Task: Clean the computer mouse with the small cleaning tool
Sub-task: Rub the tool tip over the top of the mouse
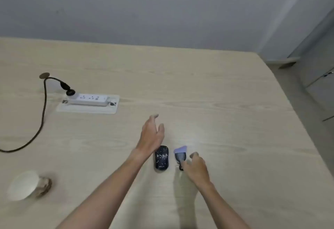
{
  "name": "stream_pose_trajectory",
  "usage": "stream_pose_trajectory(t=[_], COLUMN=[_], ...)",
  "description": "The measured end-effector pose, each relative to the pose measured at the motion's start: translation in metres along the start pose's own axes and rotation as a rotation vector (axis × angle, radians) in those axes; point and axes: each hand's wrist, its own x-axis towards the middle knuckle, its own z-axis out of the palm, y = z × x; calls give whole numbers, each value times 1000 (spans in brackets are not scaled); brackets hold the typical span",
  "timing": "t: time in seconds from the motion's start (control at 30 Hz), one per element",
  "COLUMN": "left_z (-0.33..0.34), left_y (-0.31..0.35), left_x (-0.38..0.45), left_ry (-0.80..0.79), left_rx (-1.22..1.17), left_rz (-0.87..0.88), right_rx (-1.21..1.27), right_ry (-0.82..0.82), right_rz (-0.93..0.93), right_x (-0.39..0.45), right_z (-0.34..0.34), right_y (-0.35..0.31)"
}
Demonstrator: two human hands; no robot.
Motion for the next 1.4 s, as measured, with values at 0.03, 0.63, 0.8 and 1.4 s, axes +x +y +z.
stream_pose_trajectory(t=[0.03, 0.63, 0.8, 1.4], left_z=[8, 80, 74, 56], left_y=[-8, -75, -83, -103], left_x=[-9, -57, -64, -83], left_ry=[-21, 43, 40, 17], left_rx=[6, 288, 215, 142], left_rz=[-59, -266, -250, -202], right_rx=[5, 137, 300, 429], right_ry=[18, 53, 101, 150], right_rz=[23, -39, -144, -185], right_x=[0, 8, -3, -22], right_z=[6, 28, 14, 13], right_y=[0, 19, 14, -10])
